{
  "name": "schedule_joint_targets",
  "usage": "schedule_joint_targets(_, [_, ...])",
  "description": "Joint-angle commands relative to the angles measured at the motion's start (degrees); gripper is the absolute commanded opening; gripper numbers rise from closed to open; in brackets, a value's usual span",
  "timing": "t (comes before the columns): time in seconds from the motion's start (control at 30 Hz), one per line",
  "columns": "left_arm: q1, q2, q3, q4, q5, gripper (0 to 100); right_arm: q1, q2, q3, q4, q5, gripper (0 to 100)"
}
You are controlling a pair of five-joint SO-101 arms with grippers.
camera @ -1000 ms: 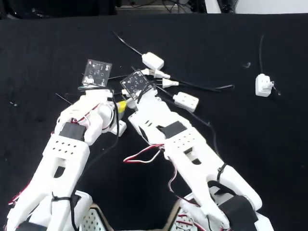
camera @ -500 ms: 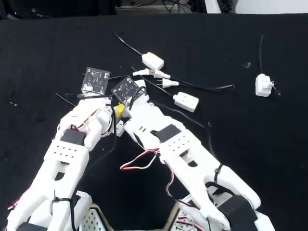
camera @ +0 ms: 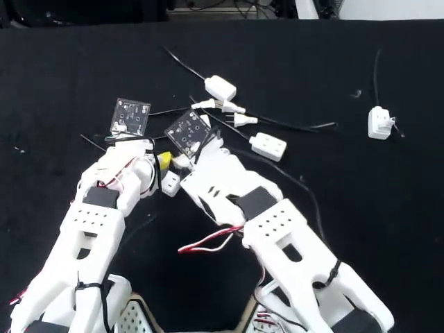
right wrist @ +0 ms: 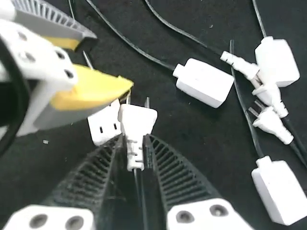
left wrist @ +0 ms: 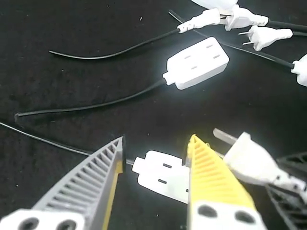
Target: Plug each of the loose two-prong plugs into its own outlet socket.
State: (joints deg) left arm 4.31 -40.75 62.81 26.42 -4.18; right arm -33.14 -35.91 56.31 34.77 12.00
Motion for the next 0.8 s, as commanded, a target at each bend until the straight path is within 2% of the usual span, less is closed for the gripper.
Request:
schedule_joint_targets(0.0, [-0.8, -1.4, -2.3, -0.4, -0.3, 21, -2.1, -2.2, -0.2, 0.0, 0.1, 1.1])
schedule_joint_targets(0.17, [0.2, -0.7, -5.0, -0.2, 0.2, 21, -4.3, -2.2, 0.3, -0.2, 0.1, 1.1])
schedule_joint_targets(0.47, [1.5, -0.7, 2.0, -0.6, -0.3, 21, -4.0, -2.5, -0.1, -0.2, 0.1, 1.1])
schedule_joint_targets(0.77, [1.5, -0.7, 2.6, -0.6, -0.3, 21, -4.0, -2.6, -0.3, -0.2, 0.1, 1.1])
